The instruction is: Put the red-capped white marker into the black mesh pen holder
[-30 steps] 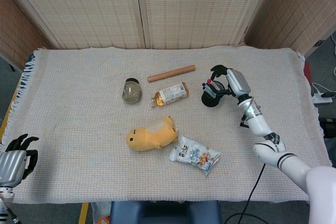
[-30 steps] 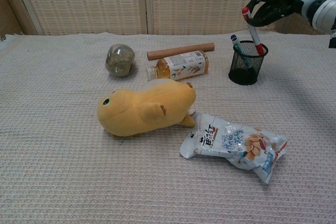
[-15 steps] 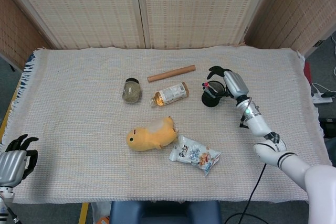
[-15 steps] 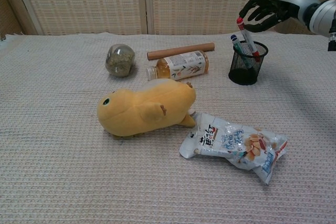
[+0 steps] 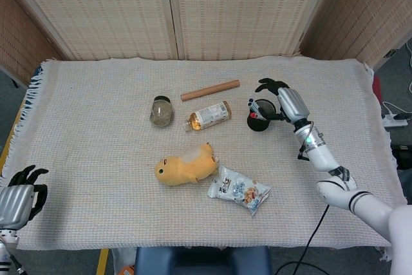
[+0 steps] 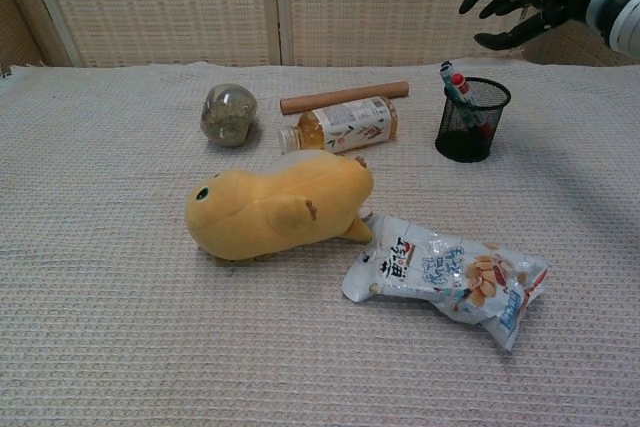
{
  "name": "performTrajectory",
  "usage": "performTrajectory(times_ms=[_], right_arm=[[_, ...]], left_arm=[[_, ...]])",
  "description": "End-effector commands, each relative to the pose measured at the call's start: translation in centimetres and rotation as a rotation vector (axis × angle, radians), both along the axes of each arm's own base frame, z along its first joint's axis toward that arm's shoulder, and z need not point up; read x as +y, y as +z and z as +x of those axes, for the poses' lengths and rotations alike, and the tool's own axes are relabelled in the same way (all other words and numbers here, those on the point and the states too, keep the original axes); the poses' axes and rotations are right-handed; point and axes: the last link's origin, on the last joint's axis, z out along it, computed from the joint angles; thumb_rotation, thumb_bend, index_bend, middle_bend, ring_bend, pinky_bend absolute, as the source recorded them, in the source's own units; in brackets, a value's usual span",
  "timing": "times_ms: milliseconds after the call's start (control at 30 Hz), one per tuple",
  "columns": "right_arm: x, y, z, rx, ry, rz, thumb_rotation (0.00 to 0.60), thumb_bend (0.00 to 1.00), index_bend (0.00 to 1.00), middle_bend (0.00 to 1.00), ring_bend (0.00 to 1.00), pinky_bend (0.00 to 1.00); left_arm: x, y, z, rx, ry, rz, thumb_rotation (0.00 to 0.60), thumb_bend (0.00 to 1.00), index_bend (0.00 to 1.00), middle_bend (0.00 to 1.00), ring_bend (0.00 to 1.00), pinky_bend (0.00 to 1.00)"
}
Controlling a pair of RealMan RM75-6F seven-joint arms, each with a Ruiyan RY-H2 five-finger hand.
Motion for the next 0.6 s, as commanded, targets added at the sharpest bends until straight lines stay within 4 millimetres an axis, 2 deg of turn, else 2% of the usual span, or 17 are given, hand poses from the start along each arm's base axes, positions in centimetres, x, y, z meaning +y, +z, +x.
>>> performTrajectory(times_ms=[33,100,167,233,333,433,600], right_arm=[[3.9,3.2,-1.5,0.121,0.070,-0.069,0.600,0.29,0.33,0.16,0.20,0.14],[6.7,4.6,-2.8,0.212,0.079,-0.104,0.600,0.29,0.34,0.16,0.21,0.14],[10.3,5.9,-4.4,0.287,0.064,-0.147,0.600,0.29,0.35,0.16,0.22,0.14],[13.7,7.0,-5.8,0.299,0.025,-0.189,0.600,0.29,0.38,0.16,0.24,0.15],[17.8,7.9,-8.0,0.316,-0.018,-0.219,0.600,0.29,0.43,0.17,0.27,0.16],[20.4,8.2,-10.1,0.365,-0.047,-0.241,0.600,0.29,0.45,0.18,0.27,0.16],[23.3,7.9,-12.5,0.389,-0.093,-0.270,0.600,0.29,0.47,0.18,0.27,0.16]], left_arm=[[0.0,-0.2,0.1,-0.001,-0.006,-0.010,0.600,0.59,0.36,0.21,0.09,0.16],[-0.1,-0.3,0.3,-0.005,-0.013,-0.016,0.600,0.59,0.36,0.21,0.09,0.16],[-0.1,-0.4,0.5,-0.008,-0.022,-0.018,0.600,0.59,0.37,0.21,0.09,0.16],[-0.2,-0.4,0.6,-0.012,-0.029,-0.019,0.600,0.59,0.37,0.21,0.09,0.16],[-0.2,-0.4,0.9,-0.013,-0.042,-0.019,0.600,0.59,0.36,0.21,0.09,0.16],[-0.3,-0.5,1.1,-0.013,-0.048,-0.021,0.600,0.59,0.36,0.21,0.09,0.16],[-0.3,-0.7,1.1,-0.011,-0.047,-0.029,0.600,0.59,0.36,0.21,0.09,0.16]])
